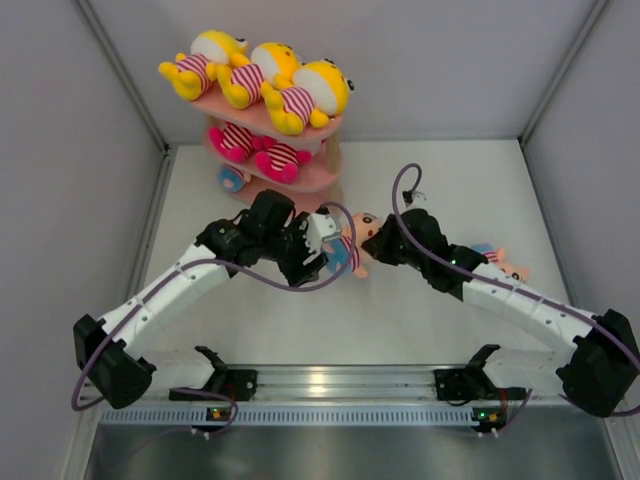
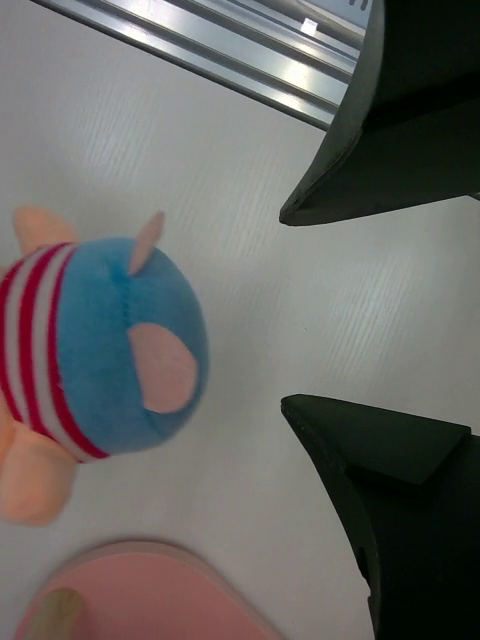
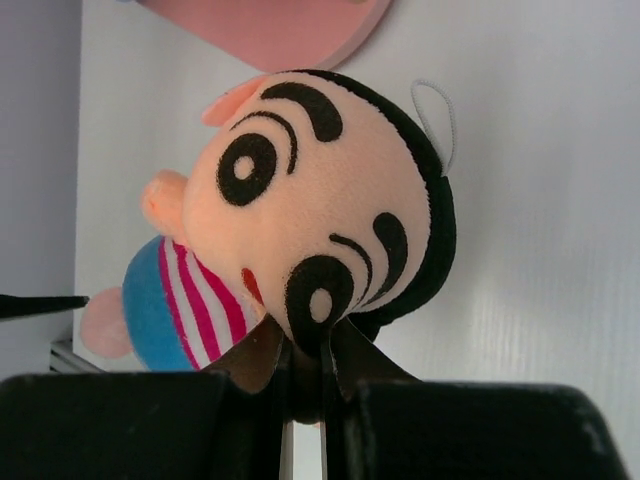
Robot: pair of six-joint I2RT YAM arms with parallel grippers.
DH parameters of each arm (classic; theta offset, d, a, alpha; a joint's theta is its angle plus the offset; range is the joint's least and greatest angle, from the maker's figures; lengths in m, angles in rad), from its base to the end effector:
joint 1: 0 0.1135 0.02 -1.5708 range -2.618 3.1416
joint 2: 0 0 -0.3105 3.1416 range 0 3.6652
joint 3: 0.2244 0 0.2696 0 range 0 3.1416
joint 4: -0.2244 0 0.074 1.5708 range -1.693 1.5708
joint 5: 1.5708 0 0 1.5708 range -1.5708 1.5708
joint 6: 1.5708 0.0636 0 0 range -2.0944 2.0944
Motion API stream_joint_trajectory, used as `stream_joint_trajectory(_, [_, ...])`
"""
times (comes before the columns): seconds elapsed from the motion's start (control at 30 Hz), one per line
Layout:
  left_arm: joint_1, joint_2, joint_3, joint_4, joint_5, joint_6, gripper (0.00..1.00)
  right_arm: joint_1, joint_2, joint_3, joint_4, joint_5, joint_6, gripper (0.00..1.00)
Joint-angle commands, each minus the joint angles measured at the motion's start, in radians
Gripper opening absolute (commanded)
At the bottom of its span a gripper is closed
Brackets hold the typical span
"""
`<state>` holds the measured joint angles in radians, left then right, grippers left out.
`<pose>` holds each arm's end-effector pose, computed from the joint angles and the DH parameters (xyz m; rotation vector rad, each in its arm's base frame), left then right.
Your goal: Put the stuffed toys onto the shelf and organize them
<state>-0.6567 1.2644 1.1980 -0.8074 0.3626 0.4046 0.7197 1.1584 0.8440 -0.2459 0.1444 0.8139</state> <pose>0.2066 -0.1877 0.3496 1.3748 2.0218 -0.5551 0.2166 0.1777 0.3010 0.1930 2.2101 0.7353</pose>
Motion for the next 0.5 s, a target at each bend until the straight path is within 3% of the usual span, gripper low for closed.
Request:
stream_joint_trajectory(0.0, [-0.072,-0.031,-0.003,0.109,-0.13,-0.035,0.75,0.046,0.012,0.017,0.154,0.044,0.083,0.0])
stream_joint_trajectory(0.13, [-0.133,-0.022,-0.052,0.21,-0.238,-0.032,0.75,0.058,0.02,0.027,0.166,0.027,0.093,0.0])
stream_joint_trajectory(0.47, [-0.133,-0.016,-0.13,0.416,-0.416,0.028,0.72,0.078,0.049,0.053,0.192,-0.057,0.079,0.0])
